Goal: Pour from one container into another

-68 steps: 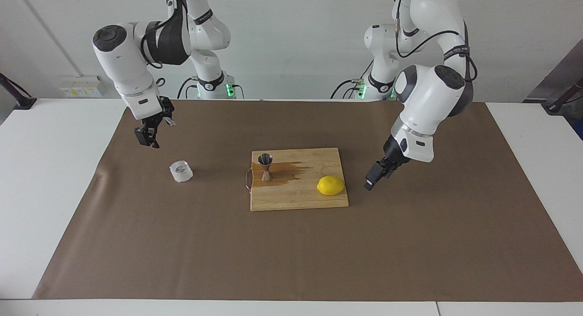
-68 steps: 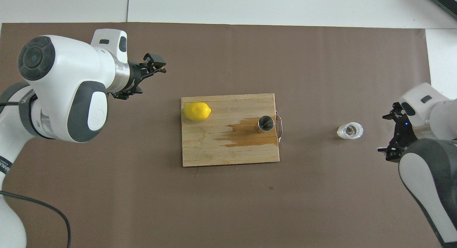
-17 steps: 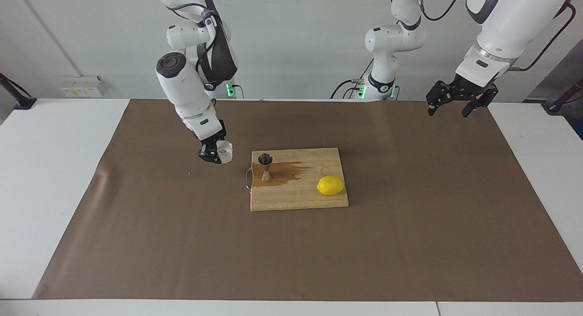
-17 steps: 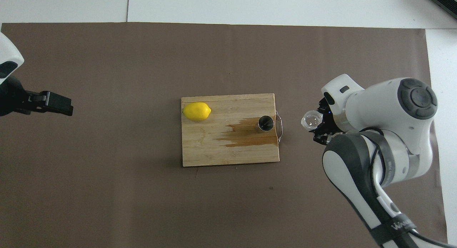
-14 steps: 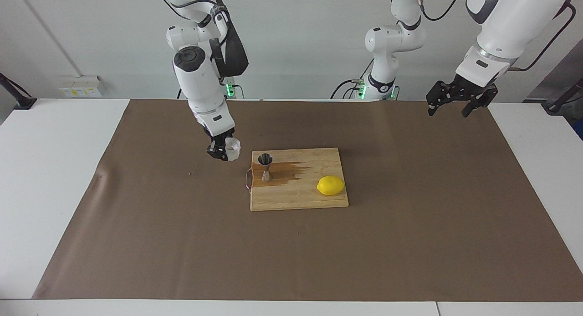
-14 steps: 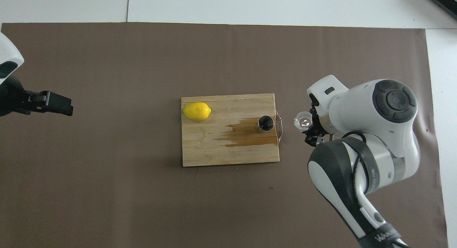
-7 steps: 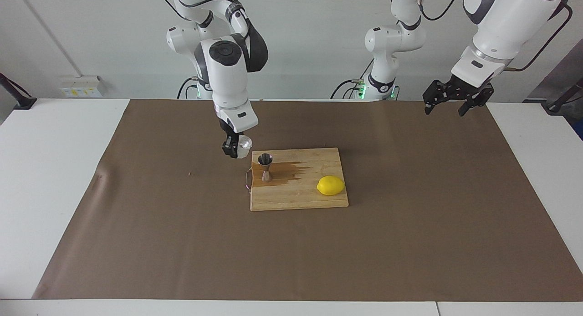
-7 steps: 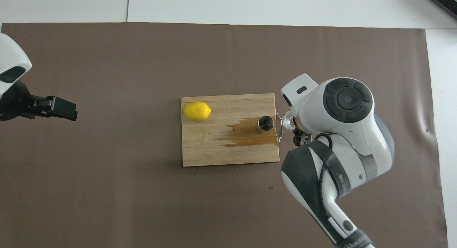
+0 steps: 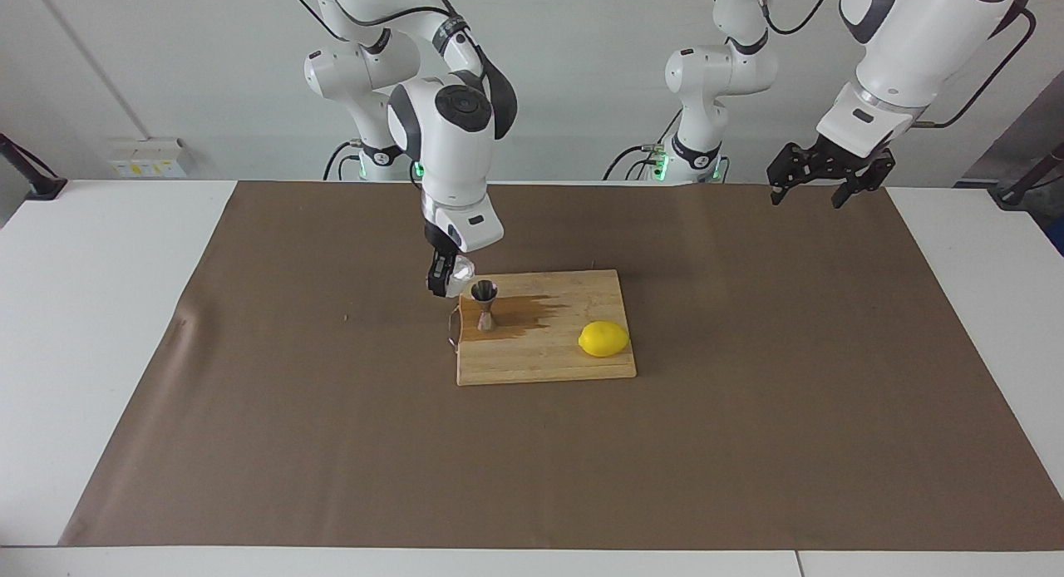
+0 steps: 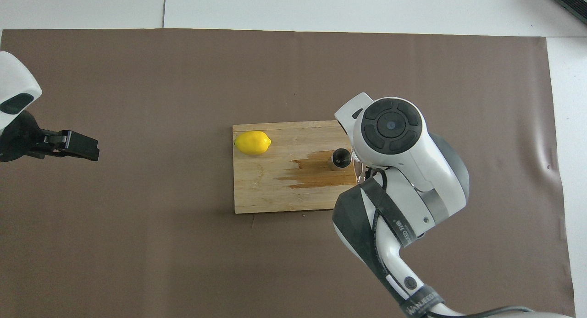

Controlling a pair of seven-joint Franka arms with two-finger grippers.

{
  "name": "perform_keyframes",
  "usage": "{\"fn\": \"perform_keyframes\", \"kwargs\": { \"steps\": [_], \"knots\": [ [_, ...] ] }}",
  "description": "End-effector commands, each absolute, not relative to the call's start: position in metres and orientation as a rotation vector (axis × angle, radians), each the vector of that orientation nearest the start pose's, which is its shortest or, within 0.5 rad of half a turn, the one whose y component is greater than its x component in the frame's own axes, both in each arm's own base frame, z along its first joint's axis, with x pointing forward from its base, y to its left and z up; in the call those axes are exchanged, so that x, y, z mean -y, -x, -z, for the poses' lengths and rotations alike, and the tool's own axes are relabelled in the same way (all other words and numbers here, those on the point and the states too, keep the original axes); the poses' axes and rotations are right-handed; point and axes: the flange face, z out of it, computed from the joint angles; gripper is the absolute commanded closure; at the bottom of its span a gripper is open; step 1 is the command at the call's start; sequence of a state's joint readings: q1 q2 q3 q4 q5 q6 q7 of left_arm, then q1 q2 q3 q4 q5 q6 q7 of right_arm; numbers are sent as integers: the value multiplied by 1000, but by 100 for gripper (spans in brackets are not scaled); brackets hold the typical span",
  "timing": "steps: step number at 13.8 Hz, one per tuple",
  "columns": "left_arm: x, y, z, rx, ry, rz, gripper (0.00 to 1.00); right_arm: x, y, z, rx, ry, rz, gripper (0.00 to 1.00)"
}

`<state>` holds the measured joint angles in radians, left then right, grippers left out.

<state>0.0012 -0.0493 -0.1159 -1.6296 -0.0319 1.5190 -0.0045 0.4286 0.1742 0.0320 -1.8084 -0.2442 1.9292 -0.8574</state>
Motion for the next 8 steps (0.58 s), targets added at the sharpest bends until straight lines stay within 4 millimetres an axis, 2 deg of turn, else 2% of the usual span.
{"fn": "perform_keyframes", "kwargs": {
  "steps": [1,4,8],
  "knots": [
    [63,-519,-620,-192,3157,-104,0,-260,-550,-437,2220,2580,-215,100],
    [63,-527,-628,-188,3162,14,0,-262,-541,-428,2306,2566,-290,100],
    [71,-529,-630,-202,3169,52,0,-262,-537,-425,2377,2559,-320,100]
  ]
}}
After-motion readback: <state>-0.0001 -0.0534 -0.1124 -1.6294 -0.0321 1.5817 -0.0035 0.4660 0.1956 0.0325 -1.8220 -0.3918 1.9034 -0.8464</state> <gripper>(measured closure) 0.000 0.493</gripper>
